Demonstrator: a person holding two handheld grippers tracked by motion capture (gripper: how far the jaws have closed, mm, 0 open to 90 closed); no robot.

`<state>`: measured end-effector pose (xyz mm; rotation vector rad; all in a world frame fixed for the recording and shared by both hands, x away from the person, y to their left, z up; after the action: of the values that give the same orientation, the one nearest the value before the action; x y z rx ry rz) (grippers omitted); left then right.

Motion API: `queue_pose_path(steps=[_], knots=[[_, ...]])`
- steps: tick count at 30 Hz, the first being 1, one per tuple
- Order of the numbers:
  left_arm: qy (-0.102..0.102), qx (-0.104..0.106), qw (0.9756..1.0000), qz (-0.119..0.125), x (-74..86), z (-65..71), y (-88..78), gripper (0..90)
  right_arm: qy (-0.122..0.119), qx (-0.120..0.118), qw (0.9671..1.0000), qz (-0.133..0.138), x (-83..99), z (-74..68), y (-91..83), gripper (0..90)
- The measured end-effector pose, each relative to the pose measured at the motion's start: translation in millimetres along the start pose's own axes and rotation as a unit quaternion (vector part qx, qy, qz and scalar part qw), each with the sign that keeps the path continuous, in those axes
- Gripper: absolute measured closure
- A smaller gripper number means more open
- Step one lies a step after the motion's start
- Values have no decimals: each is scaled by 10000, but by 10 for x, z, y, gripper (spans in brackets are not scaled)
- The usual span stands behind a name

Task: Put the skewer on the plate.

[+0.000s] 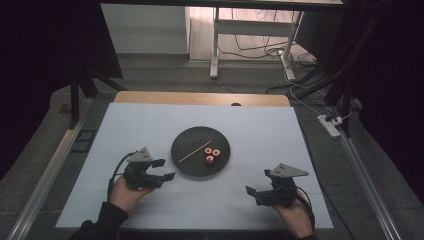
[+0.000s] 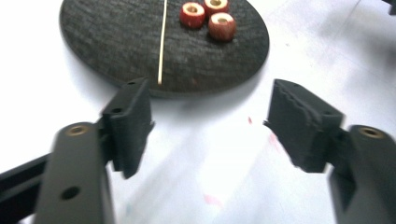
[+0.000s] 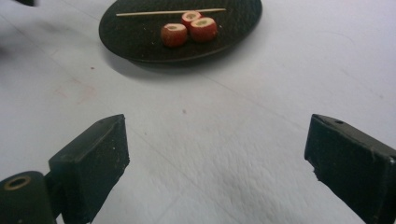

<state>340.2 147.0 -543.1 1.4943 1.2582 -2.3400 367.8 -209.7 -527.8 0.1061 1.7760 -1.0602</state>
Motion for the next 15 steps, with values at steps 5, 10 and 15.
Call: queue_pose_path(steps=[5, 10, 15], knots=[[-35, -10, 10000, 44, 175, 80, -250, 203, 55, 138, 9999, 27, 83, 44, -84, 29], [-129, -199, 9997, -34, 404, 107, -483, 108, 165, 275, 9995, 11, 204, 108, -177, 14], [-364, -432, 9984, -14, 646, 63, -737, 52, 300, 485, 9984, -61, 345, 190, -256, 0]])
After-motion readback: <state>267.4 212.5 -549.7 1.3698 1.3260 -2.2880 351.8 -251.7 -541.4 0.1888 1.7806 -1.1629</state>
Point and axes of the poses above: each handheld gripper's, and its own axes: y roughly forward along the jaws, x roughly out of its underside, z roughly to its right, the point moved 7 cm from there along y, roughly forward along the jaws, and after that the axes turned 2 degrees about y, right-handed, at the moved point
